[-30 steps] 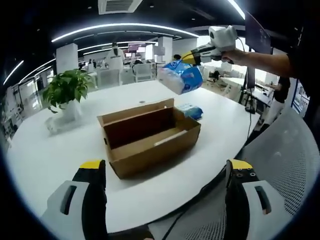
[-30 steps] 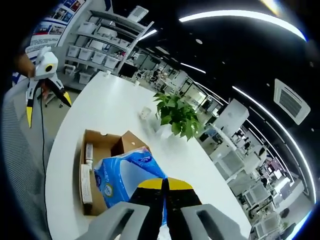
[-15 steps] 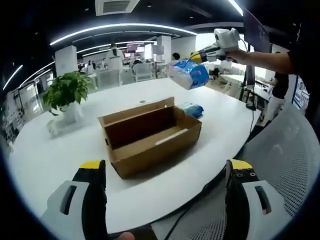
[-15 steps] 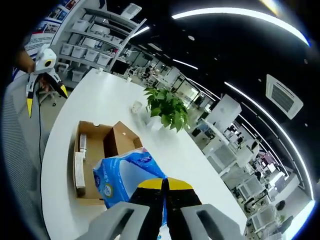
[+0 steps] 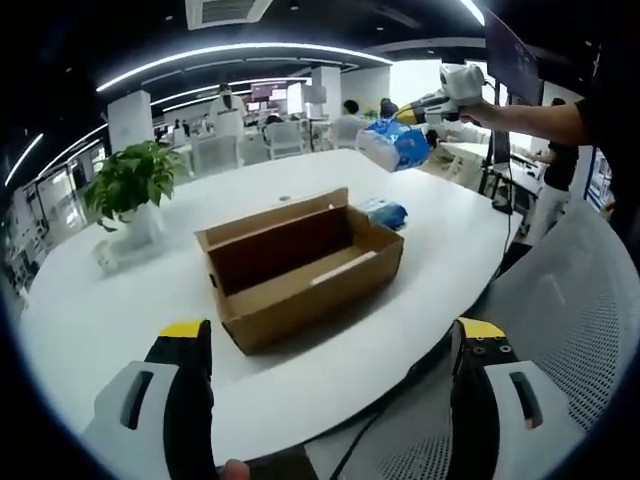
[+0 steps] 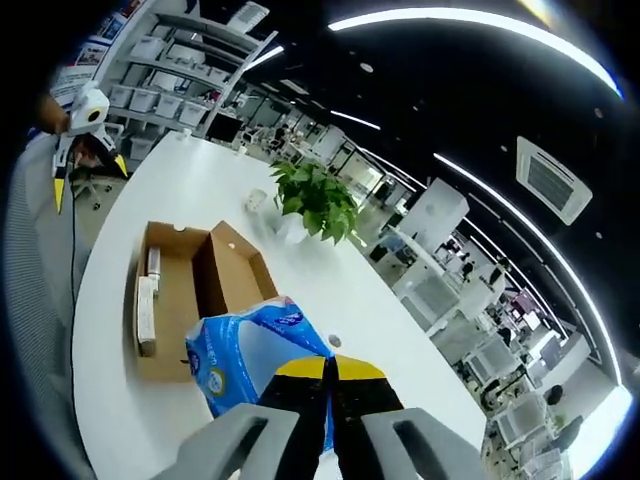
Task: Operate the shoe box by opening the lid, removing the specified soft item, and placing it in the target area until the item is outside and the box remains undamaged.
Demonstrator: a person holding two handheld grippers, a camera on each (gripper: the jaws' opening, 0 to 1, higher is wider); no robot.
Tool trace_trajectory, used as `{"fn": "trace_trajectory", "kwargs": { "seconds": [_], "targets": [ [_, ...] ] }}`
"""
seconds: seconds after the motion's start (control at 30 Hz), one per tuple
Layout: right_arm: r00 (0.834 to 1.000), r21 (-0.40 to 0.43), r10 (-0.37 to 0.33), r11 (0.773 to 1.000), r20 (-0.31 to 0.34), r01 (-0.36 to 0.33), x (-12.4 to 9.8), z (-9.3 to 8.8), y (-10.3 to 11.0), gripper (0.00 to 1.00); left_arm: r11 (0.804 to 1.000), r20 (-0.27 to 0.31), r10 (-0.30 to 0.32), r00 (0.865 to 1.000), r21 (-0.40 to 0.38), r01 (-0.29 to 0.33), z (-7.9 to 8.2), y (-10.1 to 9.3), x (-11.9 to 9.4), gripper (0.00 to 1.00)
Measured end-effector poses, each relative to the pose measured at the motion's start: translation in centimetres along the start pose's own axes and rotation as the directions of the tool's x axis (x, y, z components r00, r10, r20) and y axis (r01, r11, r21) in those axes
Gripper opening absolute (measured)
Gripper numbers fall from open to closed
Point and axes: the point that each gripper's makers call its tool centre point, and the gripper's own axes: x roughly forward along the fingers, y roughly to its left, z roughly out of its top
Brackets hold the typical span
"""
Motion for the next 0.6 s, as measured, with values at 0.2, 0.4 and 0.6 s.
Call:
{"fn": "trace_trajectory", "kwargs": {
  "seconds": [0.2,0.4,0.6],
  "targets": [
    [1.0,0.014,-0.017,1.0,-0.014,0.017,-0.7,-1.6,-0.8,0.0,1.0,-0.013,0.0,1.0,0.0,0.0,-0.3,0.1,0.1,0.98],
    [0.999,0.022,-0.02,1.0,-0.025,0.02,-1.2,-3.2,-1.3,0.0,1.0,-0.024,-0.003,1.0,0.002,0.003,-0.5,0.0,0.1,0.98],
    [0.999,0.026,-0.025,0.999,-0.047,0.026,-1.5,-5.0,-1.8,0.0,1.0,-0.035,0.004,0.999,0.0,-0.004,-0.7,0.1,0.1,0.98]
  ]
}}
